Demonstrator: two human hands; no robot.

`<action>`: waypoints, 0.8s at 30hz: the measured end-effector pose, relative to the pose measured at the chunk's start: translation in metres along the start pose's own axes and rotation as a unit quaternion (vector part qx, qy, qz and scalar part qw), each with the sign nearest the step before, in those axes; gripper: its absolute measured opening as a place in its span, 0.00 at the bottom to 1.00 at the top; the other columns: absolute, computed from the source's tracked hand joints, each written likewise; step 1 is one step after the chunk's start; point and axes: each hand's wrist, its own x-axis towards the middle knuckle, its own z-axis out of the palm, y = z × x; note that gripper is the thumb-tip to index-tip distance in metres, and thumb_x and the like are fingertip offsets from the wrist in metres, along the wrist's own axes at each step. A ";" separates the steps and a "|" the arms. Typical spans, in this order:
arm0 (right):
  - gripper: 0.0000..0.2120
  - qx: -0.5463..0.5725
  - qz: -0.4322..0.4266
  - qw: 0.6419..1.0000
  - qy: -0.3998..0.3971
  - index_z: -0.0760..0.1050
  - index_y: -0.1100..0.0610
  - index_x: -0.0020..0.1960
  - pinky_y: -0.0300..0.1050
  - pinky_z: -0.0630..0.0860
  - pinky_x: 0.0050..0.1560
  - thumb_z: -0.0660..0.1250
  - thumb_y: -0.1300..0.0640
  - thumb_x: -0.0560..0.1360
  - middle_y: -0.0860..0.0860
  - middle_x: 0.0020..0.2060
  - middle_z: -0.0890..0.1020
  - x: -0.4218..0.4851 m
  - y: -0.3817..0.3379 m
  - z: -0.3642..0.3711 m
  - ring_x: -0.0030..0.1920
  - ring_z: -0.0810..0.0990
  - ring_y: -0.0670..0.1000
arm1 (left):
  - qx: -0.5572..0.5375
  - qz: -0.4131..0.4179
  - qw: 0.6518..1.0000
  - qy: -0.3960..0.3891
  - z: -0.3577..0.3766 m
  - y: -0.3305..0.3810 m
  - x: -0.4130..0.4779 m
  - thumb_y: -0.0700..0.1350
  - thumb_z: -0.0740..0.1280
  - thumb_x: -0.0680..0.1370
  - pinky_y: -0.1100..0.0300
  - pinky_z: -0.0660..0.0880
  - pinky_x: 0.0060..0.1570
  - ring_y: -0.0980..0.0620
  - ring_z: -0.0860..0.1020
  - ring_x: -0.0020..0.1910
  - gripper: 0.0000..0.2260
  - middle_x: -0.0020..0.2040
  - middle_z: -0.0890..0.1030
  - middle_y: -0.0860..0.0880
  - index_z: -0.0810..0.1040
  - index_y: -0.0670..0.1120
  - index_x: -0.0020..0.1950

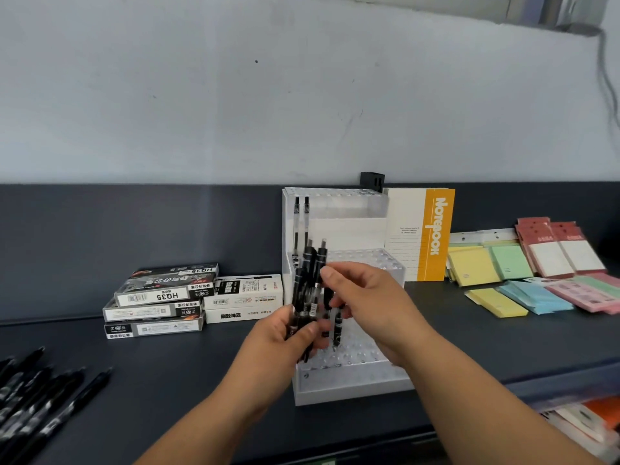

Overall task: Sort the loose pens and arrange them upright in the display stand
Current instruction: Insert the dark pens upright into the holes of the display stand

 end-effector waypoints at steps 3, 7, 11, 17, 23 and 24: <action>0.06 0.048 0.025 0.997 -0.060 0.83 0.55 0.51 0.38 0.73 0.38 0.68 0.56 0.77 0.48 0.36 0.82 0.002 0.003 -0.005 0.35 0.76 0.44 | 0.001 -0.010 0.999 -0.031 0.004 -0.001 -0.001 0.39 0.63 0.80 0.60 0.78 0.49 0.54 0.83 0.47 0.08 0.47 0.85 0.52 0.79 0.47 0.56; 0.05 0.044 0.017 0.999 0.025 0.83 0.54 0.48 0.37 0.73 0.36 0.71 0.55 0.75 0.48 0.37 0.84 0.006 0.004 -0.017 0.37 0.78 0.45 | -0.032 0.001 0.999 0.014 0.004 -0.001 0.002 0.40 0.63 0.80 0.64 0.76 0.48 0.58 0.83 0.49 0.09 0.47 0.86 0.54 0.79 0.51 0.56; 0.05 -0.104 -0.039 0.985 0.133 0.81 0.51 0.41 0.43 0.78 0.42 0.73 0.51 0.72 0.48 0.35 0.82 0.017 0.009 -0.031 0.38 0.80 0.47 | -0.038 0.009 0.997 0.070 0.001 -0.004 0.007 0.41 0.61 0.81 0.66 0.75 0.44 0.56 0.81 0.41 0.10 0.41 0.83 0.53 0.78 0.54 0.56; 0.14 -0.190 -0.027 0.970 0.151 0.73 0.53 0.33 0.39 0.70 0.34 0.73 0.50 0.72 0.49 0.32 0.79 0.022 0.026 -0.027 0.35 0.76 0.48 | -0.033 0.029 0.996 0.082 0.004 -0.009 0.010 0.47 0.59 0.82 0.62 0.75 0.46 0.57 0.75 0.37 0.08 0.36 0.78 0.54 0.77 0.54 0.55; 0.06 -0.234 0.018 0.968 0.088 0.78 0.52 0.40 0.35 0.72 0.34 0.73 0.52 0.73 0.48 0.36 0.82 0.024 0.040 -0.024 0.38 0.80 0.47 | -0.047 0.036 0.993 0.099 0.003 -0.011 0.013 0.46 0.59 0.82 0.64 0.74 0.44 0.58 0.77 0.37 0.08 0.38 0.80 0.54 0.76 0.53 0.57; 0.05 -0.224 0.023 0.971 0.076 0.80 0.52 0.42 0.37 0.76 0.38 0.73 0.53 0.73 0.48 0.38 0.83 0.024 0.039 -0.025 0.40 0.82 0.48 | -0.045 0.037 0.993 0.101 0.003 -0.011 0.013 0.46 0.59 0.82 0.64 0.74 0.43 0.59 0.76 0.37 0.08 0.38 0.80 0.54 0.76 0.54 0.57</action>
